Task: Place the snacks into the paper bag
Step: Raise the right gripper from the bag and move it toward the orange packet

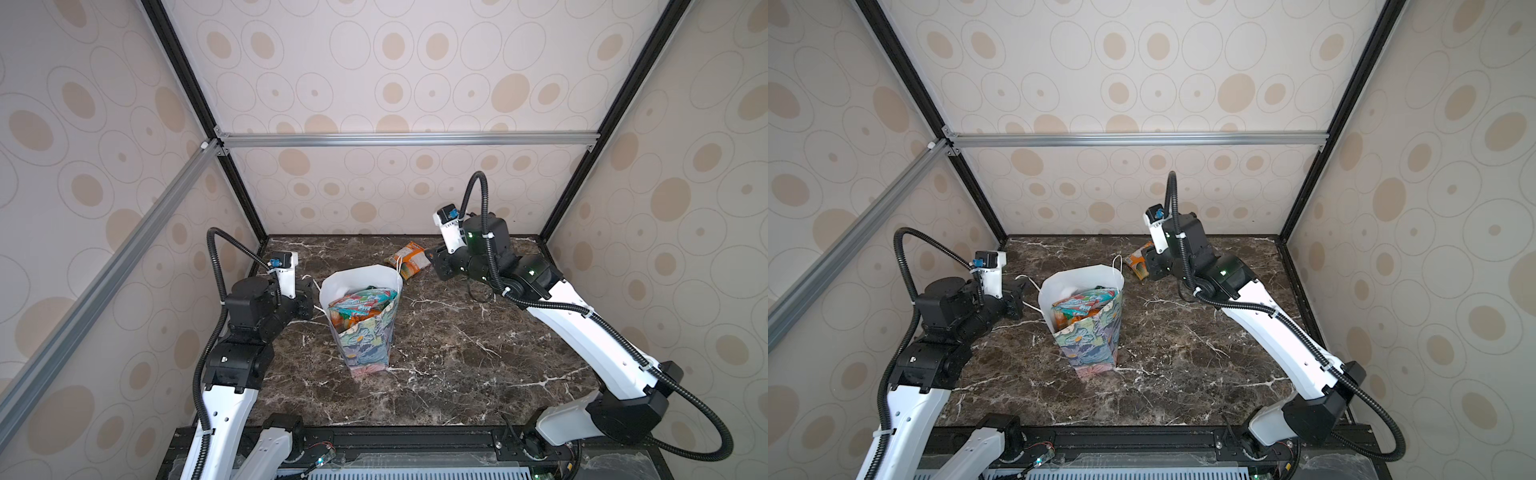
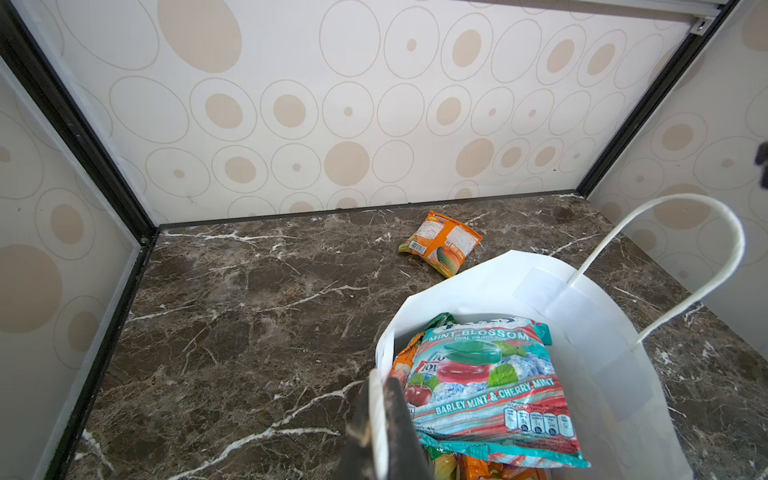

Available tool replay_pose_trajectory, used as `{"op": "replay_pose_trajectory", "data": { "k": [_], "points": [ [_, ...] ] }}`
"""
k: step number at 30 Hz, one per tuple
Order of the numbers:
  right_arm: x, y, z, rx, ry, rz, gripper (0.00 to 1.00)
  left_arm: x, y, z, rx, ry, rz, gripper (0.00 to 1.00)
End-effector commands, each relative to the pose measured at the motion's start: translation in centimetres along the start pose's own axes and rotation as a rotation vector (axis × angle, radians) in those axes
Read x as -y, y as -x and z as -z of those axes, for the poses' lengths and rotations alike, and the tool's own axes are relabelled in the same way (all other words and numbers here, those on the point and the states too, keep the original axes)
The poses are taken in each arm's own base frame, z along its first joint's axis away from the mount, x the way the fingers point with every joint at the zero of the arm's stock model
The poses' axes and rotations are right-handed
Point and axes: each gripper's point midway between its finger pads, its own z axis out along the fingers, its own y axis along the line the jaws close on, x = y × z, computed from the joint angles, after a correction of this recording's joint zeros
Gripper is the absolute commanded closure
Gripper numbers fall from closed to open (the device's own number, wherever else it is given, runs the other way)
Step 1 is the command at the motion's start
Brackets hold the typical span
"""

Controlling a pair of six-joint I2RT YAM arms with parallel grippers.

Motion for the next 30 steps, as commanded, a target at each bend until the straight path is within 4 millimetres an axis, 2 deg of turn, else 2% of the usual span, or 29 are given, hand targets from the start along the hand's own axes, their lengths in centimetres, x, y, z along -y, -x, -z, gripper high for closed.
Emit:
{"op": "replay_pose_trajectory", "data": {
  "k": [1, 5, 7, 13, 21, 25, 26, 30],
  "points": [
    [0.6, 1.0, 1.2, 0.096, 0.058, -0.124, 0.57, 0.1, 0.9, 0.4, 0.041, 0.001, -0.003, 1.0],
    [2.2, -2.3, -1.1, 0.033, 0.07, -0.211, 0.54, 0.1, 0.8, 0.3, 0.038, -0.003, 0.002, 1.0],
    [3.1, -4.1, -2.9, 0.007, 0.085, -0.262, 0.49, 0.2, 0.6, 0.3, 0.031, -0.006, 0.004, 1.0],
    [6.0, -8.0, -8.8, -0.05, 0.157, -0.439, 0.49, 0.3, 0.4, 0.6, 0.023, -0.013, 0.002, 1.0],
    [9.7, -11.6, -14.4, -0.085, 0.132, -0.578, 0.48, 0.2, -0.2, 0.8, 0.01, -0.006, 0.001, 0.99],
    [10.3, -12.9, -16.6, -0.11, 0.162, -0.63, 0.48, 0.4, 0.1, 0.8, 0.015, -0.015, 0.0, 0.99],
    [11.9, -13.3, -16.9, -0.106, 0.137, -0.649, 0.48, 0.4, 0.1, 0.8, 0.018, -0.015, 0.001, 0.99],
    [13.0, -14.9, -19.2, -0.136, 0.136, -0.689, 0.48, 0.3, -0.1, 0.8, 0.012, -0.009, -0.001, 0.99]
  ]
}}
